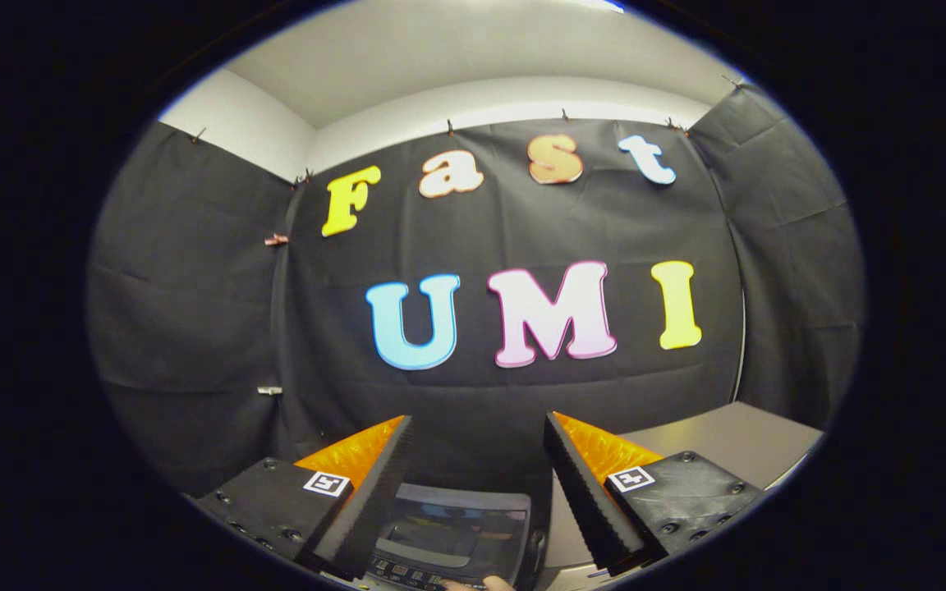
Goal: Put the clothes into the washing machine and then close the washing machine lid.
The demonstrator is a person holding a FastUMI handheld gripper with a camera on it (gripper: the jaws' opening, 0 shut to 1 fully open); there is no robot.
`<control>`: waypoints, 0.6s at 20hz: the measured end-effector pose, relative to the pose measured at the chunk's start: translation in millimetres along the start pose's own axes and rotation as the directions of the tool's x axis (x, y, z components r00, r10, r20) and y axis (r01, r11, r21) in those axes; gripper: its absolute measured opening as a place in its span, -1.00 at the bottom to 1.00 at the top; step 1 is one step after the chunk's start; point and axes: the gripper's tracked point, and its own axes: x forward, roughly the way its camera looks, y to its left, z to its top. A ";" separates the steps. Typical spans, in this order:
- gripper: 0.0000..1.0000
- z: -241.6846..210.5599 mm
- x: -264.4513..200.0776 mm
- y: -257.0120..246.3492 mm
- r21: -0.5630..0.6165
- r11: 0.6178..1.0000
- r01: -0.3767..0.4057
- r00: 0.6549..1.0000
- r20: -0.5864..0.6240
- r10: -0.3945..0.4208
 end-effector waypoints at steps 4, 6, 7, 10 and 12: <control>0.96 40.2 -59.3 -26.0 -0.063 0.997 0.032 0.995 0.097 -0.026; 0.96 50.3 -84.4 -36.2 -0.098 0.994 0.038 0.991 0.131 -0.025; 0.96 52.4 -96.4 -36.7 -0.109 0.993 0.034 0.990 0.140 -0.019; 0.96 58.7 -128.6 -46.8 -0.141 0.989 0.040 0.985 0.174 -0.015; 0.96 59.2 -145.5 -51.5 -0.150 0.987 0.053 0.981 0.191 -0.023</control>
